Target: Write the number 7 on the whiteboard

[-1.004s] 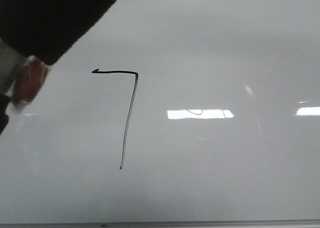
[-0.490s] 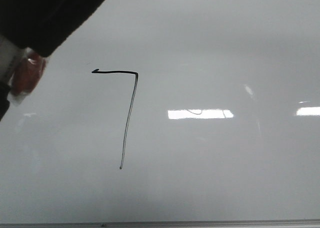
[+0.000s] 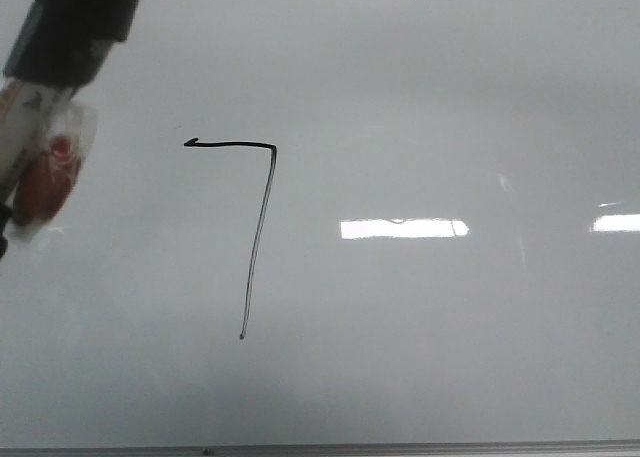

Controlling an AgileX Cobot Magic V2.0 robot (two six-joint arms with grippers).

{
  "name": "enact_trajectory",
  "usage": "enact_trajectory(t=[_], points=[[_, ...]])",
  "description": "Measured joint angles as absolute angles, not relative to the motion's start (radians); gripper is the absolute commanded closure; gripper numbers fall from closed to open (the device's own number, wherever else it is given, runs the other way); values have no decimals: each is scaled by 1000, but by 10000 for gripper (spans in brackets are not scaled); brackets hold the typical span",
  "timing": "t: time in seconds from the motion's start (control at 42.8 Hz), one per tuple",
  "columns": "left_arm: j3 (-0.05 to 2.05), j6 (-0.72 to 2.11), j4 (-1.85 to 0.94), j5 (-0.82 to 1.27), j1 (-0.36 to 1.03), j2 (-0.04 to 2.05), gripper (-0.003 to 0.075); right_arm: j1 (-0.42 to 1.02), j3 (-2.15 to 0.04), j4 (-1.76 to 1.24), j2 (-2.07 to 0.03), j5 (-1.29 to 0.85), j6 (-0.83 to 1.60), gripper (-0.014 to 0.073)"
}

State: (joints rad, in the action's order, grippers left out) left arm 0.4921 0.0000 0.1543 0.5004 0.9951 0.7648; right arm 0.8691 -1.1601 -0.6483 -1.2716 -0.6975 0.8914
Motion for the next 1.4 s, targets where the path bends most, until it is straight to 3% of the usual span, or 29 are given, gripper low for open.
enact_trajectory(t=[0.233,0.49,0.677,0.934,1.121,1.401], points=[[492,-329,354,556,824,814,741,675,-1028,-576,-1055,-676,774,40],[492,-440,444,547,362,827,741,460,-678,-574,-690,-567,635,146],[492,-423,449,480,106,883,741,340,-473,-574,-441,-464,548,306],[494,-419,455,274,56,1051,741,283,-345,-574,-274,-399,505,657],[521,-417,468,74,36,1233,741,283,-341,-576,-268,-382,502,662],[621,-417,450,42,-26,1441,740,283,-341,-577,-268,-380,500,662]])
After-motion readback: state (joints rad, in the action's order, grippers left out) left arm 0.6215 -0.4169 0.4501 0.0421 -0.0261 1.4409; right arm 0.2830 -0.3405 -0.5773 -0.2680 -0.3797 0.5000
